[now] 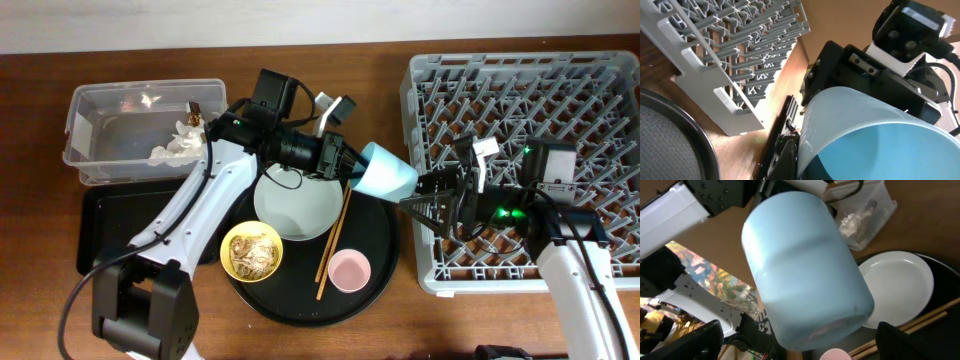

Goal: Sort waste into correct bins and load items into the dishwasher rack
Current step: 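Hand the blue cup from the left gripper to the right gripper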

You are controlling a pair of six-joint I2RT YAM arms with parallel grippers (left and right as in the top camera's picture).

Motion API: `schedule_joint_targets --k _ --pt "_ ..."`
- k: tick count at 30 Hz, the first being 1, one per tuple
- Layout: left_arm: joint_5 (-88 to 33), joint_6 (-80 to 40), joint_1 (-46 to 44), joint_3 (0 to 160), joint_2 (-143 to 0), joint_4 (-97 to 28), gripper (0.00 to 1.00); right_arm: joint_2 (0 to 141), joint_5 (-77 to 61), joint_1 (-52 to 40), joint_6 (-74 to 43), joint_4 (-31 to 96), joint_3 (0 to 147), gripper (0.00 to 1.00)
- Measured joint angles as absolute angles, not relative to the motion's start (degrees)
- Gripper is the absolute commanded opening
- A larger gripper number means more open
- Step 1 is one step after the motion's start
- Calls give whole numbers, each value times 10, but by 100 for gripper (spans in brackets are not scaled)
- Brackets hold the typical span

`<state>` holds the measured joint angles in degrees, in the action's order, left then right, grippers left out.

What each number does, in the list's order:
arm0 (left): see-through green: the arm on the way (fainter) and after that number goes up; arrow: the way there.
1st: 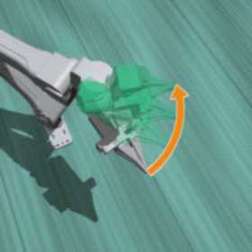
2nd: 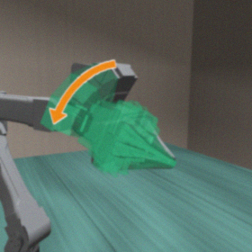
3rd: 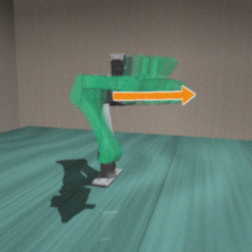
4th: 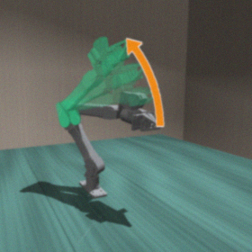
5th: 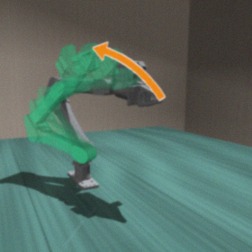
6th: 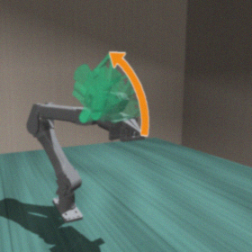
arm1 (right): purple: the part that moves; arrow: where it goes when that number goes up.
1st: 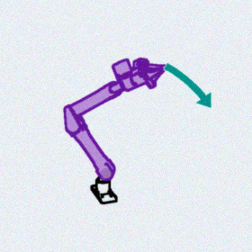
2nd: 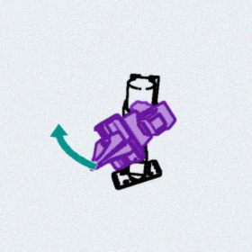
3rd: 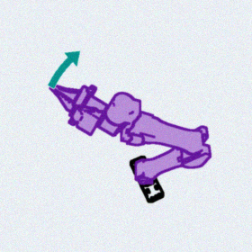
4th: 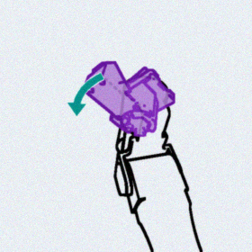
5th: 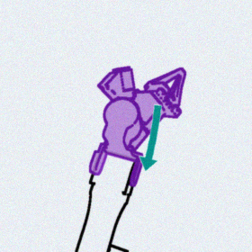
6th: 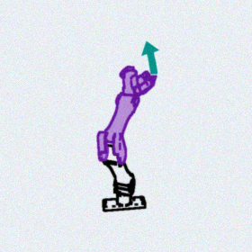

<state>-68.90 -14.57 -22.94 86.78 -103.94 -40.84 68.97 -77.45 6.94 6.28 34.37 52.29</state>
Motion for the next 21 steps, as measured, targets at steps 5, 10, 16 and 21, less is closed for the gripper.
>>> schedule_joint_targets --k 5,10,16,21 --pt "-702 -150 -230 868 -1039 -408 0 690 -797 69 64 324 523 98" --pt "-717 -158 -233 868 -1039 -396 0 690 -796 69 64 322 523 98" --pt "-731 -176 -261 868 -1039 -374 0 690 -796 69 65 320 523 93" --pt "-731 -185 -270 868 -1039 -366 0 690 -796 69 65 317 523 85"
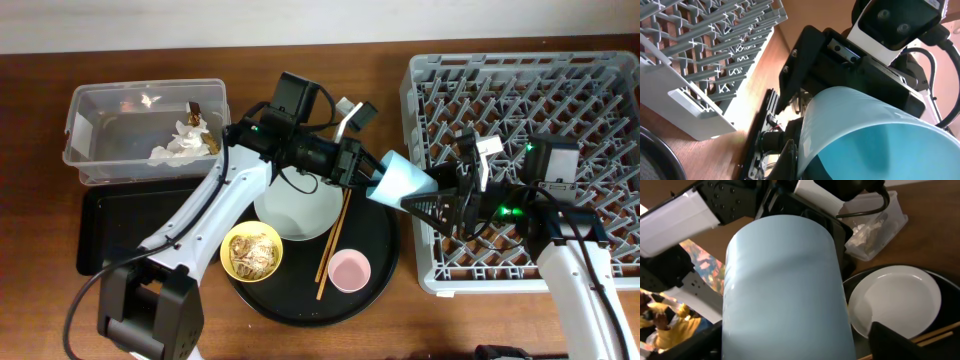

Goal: Sort waste into correct bins and load items into the dishwasher rack
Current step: 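Hand the blue cup from the left gripper to the right gripper, then place the blue cup in the rack's front right with the right gripper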

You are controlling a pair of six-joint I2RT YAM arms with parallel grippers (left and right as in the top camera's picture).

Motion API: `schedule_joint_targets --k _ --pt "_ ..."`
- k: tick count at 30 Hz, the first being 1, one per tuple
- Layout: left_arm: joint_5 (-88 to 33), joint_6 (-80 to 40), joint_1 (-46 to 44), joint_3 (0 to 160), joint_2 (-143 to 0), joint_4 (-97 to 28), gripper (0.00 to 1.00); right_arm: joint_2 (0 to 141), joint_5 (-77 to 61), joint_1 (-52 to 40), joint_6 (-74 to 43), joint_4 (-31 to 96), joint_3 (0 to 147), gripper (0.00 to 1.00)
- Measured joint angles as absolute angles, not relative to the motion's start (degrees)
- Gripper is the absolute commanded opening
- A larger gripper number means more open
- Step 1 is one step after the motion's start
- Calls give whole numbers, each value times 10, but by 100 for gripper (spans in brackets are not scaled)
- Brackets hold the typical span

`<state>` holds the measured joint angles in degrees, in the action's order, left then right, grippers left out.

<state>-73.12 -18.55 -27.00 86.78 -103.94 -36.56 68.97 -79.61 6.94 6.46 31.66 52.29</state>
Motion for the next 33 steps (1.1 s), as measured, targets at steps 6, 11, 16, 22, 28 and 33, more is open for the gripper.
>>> schedule_joint_targets --k 6,11,16,22,28,33 --pt "-731 -191 -270 868 -1039 -365 0 690 -797 69 65 316 523 82" --pt "-726 -191 -270 868 -1040 -365 0 690 -802 69 64 308 523 73" --pt "-724 -192 -270 868 -1041 -365 1 689 -803 69 66 308 523 66" --pt "-725 -194 -269 868 -1041 -364 19 689 -805 69 67 308 523 60" --pt "-633 -196 -270 868 -1041 -379 50 690 -779 69 66 324 523 56" --pt "-456 -196 -267 869 -1041 -439 57 692 -657 69 64 398 523 50"
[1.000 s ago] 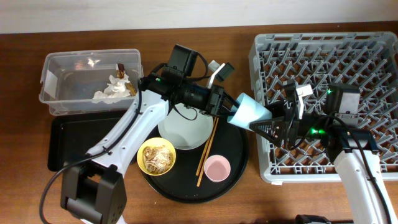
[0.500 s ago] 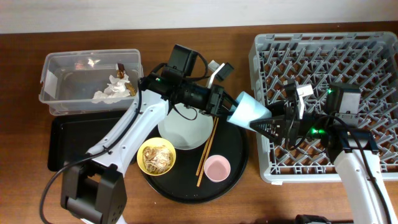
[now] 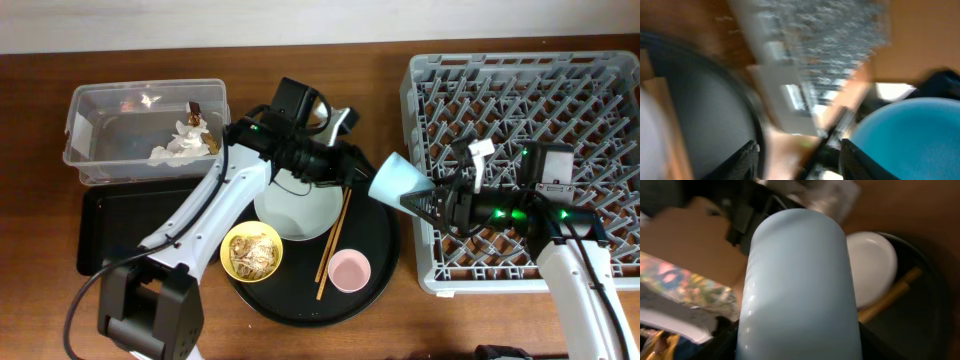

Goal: Sort waste into correct bins and load items into the dishwasher rack
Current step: 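Place the blue cup in the rack's front right with the right gripper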

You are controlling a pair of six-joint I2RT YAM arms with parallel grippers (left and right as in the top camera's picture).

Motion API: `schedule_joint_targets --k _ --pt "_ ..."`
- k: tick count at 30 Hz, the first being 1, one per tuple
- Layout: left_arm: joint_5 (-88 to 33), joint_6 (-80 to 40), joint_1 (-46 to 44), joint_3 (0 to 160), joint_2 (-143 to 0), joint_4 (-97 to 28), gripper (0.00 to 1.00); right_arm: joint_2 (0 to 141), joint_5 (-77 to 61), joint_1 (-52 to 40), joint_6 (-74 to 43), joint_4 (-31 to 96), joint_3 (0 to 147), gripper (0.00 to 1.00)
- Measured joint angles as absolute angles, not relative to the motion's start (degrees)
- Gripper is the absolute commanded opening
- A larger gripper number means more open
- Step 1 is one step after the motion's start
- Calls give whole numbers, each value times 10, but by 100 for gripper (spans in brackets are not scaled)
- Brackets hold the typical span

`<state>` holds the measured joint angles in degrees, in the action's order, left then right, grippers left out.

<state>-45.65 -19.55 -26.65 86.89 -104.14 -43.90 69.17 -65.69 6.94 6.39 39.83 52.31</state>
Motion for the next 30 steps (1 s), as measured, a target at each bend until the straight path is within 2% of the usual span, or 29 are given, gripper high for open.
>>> schedule_joint_targets --k 6,10,14,20,25,30 --pt "-238 -195 -197 869 -1041 -575 58 691 -481 70 55 497 545 49" --pt "-117 -195 -143 868 -1017 -624 59 689 -337 84 19 593 637 49" --pt "-31 -195 -107 868 -950 -638 59 689 -220 138 -17 679 736 48" --pt "0 -195 -103 869 -891 -639 59 769 -128 246 -31 781 864 49" --pt "6 -195 -103 869 -890 -648 59 869 -88 336 -59 788 952 49" --pt "7 -195 -103 869 -890 -650 60 943 -66 415 -86 789 963 49"
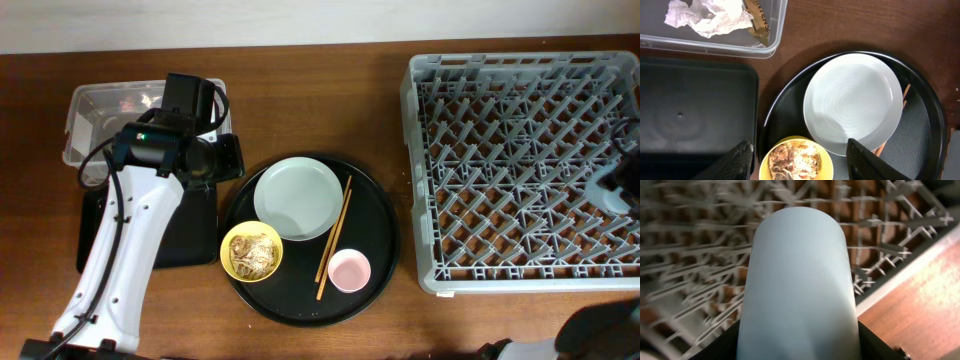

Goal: Sort waste into correct bins and load items into the dishwasher rack
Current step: 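Place the blue cup in the rack's front right with the right gripper, then grasp the pink cup with the left gripper and lift it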

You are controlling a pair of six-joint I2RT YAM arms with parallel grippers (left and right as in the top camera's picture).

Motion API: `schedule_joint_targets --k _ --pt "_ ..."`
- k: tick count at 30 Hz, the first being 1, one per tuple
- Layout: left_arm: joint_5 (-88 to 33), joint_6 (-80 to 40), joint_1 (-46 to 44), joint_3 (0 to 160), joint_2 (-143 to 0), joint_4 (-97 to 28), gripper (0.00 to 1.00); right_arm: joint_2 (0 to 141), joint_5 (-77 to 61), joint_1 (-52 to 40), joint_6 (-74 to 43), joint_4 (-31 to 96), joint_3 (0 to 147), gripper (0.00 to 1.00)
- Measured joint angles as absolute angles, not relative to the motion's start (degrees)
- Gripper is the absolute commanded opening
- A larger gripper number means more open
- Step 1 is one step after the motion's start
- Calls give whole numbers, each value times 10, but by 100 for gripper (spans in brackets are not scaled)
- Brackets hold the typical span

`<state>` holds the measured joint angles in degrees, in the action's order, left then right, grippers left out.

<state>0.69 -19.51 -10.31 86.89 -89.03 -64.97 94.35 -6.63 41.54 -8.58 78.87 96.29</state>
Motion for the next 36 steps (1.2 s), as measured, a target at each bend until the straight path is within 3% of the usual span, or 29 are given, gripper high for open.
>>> schedule_joint_targets --k 4,8,13,26,30,36 --pt "7 -195 -103 869 -890 -651 60 996 -62 450 -101 789 963 50" --pt "7 -195 -103 869 -890 -652 60 1039 -58 455 -107 791 963 65" --pt "7 -195 -103 869 -890 -652 61 1074 -58 455 -108 792 963 74" --pt "7 -195 -105 869 -890 -654 65 1041 -152 443 -89 807 963 75" --pt "4 -195 -130 869 -890 -654 65 932 -182 365 -61 817 963 77" --pt "-6 -195 -223 854 -890 -651 65 857 -159 166 -40 825 968 79"
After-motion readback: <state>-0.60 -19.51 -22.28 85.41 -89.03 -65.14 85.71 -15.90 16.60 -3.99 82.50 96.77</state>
